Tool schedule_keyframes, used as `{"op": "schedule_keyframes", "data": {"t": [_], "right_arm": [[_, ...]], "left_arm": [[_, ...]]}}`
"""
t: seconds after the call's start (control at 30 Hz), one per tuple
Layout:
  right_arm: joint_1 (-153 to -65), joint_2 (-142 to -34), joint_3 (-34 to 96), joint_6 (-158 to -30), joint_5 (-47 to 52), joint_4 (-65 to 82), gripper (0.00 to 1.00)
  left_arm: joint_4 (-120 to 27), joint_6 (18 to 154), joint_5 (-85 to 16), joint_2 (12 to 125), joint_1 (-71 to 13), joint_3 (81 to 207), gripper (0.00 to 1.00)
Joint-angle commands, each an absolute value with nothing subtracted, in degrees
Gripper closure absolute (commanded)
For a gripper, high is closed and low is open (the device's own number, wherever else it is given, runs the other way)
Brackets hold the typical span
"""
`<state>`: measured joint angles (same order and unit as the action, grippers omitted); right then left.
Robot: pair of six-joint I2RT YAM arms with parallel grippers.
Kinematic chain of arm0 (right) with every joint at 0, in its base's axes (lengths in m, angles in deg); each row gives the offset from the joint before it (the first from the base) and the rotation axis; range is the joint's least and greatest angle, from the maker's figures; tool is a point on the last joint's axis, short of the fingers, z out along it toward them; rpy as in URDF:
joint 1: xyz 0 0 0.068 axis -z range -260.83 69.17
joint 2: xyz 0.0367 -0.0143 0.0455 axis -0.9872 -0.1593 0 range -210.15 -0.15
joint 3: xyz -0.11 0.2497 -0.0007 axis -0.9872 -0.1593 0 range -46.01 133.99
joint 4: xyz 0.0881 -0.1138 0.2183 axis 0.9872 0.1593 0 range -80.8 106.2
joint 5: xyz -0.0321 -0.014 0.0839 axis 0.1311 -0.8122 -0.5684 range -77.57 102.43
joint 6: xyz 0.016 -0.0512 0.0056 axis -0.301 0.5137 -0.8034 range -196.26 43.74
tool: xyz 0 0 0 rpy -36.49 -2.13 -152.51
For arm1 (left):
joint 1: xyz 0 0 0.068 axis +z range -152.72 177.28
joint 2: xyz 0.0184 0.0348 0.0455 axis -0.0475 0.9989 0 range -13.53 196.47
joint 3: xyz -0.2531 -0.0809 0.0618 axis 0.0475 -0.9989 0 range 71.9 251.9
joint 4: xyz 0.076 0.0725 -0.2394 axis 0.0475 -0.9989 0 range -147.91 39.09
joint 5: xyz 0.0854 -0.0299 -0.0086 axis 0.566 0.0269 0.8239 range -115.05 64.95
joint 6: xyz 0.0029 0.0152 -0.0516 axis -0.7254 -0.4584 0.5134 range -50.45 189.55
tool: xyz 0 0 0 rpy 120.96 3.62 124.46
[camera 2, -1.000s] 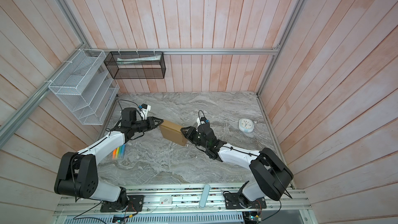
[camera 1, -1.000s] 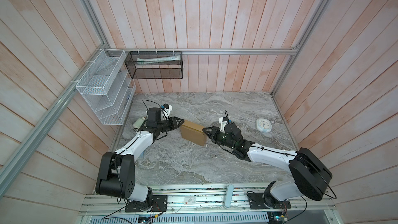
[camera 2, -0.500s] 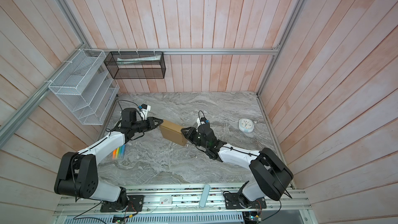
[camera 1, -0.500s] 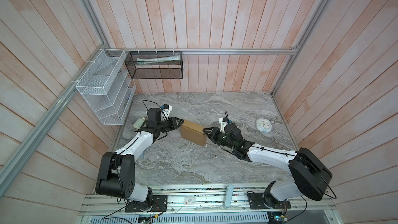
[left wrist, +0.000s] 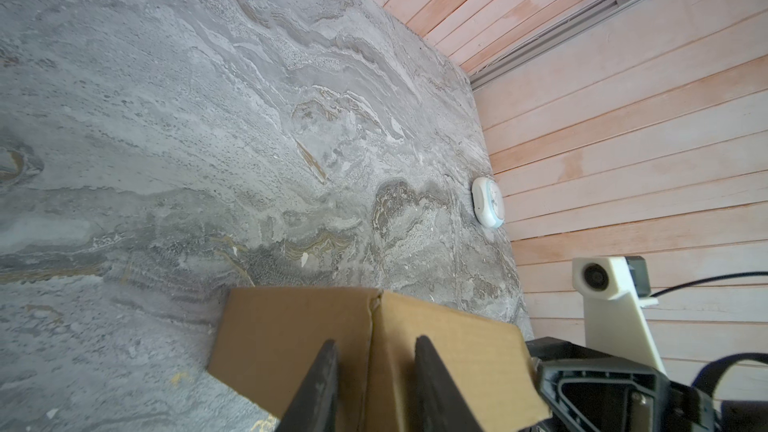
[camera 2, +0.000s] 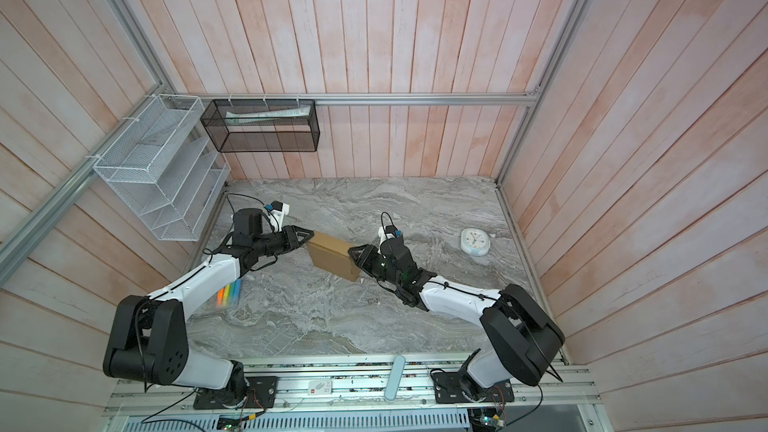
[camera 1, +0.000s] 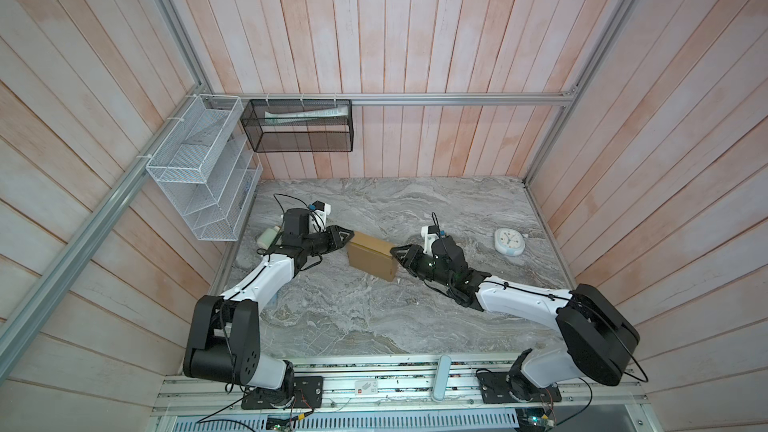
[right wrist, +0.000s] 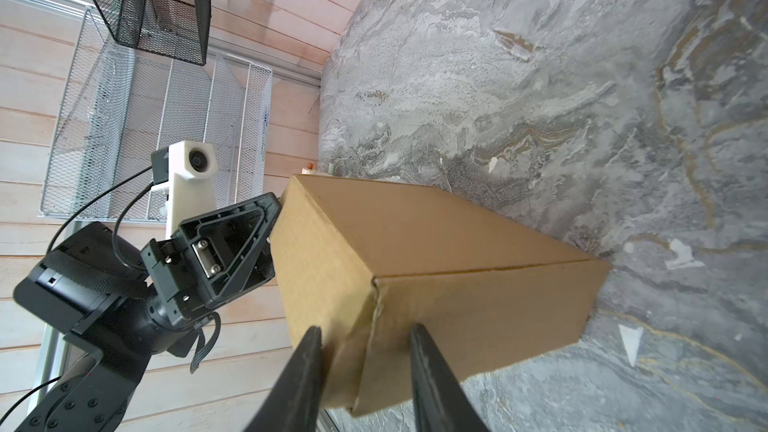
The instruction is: Fold the paper box
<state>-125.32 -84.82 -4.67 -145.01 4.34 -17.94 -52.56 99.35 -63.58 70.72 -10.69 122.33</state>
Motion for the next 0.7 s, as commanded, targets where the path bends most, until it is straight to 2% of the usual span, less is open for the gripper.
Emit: {"op": "schedule_keyframes", "data": {"t": [0.0,0.3,0.67], "right_arm": [[-125.35,-86.63,-4.50,-144.37,3.56,-16.75,0.63],[-125.22,-87.88,-4.44,-144.25,3.20,-17.17,0.64],[-125.22,-89.13,-4.95,-143.59,3.03,-17.17,0.72]], "left_arm": [[-54.40,99.25,-63.63,69.30,-10.22,121.40,0.66],[-54.52,98.99,-63.88,69.09,-9.83,120.79,0.69],[-53.74,99.25,-63.81,69.11,-9.84,119.18,0.71]]}}
